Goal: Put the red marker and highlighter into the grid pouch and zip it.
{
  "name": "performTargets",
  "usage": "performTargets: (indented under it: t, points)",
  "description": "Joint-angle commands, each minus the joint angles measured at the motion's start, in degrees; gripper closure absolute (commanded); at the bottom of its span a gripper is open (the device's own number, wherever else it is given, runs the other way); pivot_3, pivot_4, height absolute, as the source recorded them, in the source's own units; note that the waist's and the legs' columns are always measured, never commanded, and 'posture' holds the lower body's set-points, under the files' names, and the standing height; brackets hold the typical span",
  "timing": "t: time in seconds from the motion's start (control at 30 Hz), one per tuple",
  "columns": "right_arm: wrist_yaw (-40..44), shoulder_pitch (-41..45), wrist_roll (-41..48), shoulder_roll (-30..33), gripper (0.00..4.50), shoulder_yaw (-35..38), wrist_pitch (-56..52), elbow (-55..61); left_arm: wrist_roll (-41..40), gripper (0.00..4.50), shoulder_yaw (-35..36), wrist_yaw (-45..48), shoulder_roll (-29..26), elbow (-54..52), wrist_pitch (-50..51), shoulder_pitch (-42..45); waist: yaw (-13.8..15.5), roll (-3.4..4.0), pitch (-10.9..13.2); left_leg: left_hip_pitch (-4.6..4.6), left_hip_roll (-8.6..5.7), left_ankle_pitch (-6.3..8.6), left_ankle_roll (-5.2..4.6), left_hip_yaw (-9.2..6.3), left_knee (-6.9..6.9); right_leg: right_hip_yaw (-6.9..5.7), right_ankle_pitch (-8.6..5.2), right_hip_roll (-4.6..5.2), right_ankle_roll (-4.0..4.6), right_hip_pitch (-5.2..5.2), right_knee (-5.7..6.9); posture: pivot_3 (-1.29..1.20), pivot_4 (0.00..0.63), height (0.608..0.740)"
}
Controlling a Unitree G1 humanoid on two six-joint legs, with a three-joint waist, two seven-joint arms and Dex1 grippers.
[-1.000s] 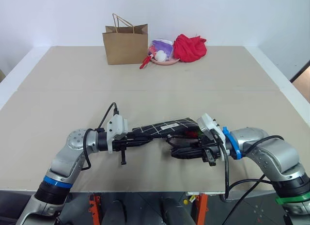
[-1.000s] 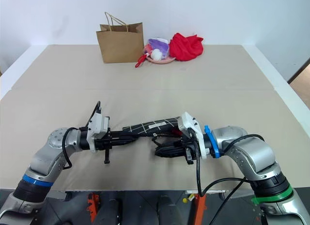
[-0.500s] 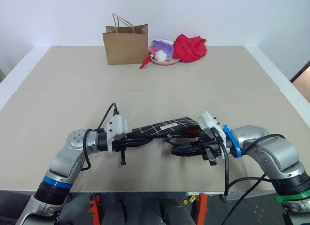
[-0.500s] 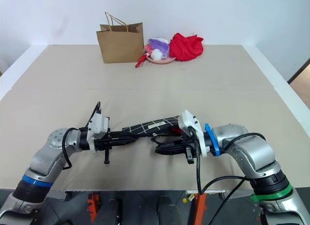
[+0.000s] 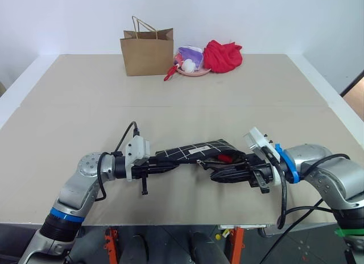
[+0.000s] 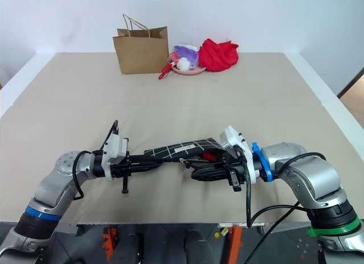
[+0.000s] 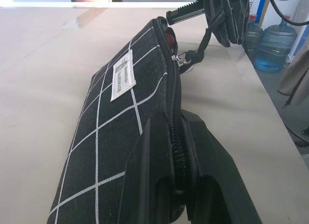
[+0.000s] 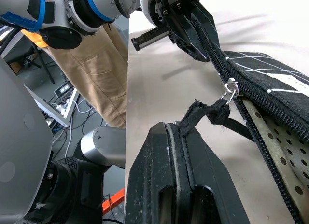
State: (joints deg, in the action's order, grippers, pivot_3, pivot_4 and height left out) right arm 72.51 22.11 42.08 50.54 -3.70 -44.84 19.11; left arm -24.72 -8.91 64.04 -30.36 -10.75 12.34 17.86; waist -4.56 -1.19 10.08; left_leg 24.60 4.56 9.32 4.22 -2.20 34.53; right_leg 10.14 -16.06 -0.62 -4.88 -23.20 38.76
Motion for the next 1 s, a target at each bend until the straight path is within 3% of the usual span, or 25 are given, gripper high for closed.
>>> performTargets:
  t: [0.03, 1.0]
  points:
    - [0.6, 0.1, 1.1, 0.6, 4.46, 1.5, 0.3, 1.9, -0.5, 4.5, 0.8, -0.1, -0.3, -2.3, -0.3, -0.1, 0.0, 0.0, 0.0, 0.0, 0.0, 0.0, 0.0, 0.0, 0.0, 0.0, 0.0, 0.0, 0.0, 0.0, 0.0, 0.0, 0.15, 0.74]
    - [0.6, 0.1, 1.2, 0.7, 4.46, 1.4, 0.3, 1.9, -0.5, 4.5, 0.8, -0.1, -0.3, -2.3, -0.3, -0.1, 0.0, 0.0, 0.0, 0.0, 0.0, 0.0, 0.0, 0.0, -0.01, 0.0, 0.0, 0.0, 0.0, -0.01, 0.0, 0.0, 0.15, 0.74]
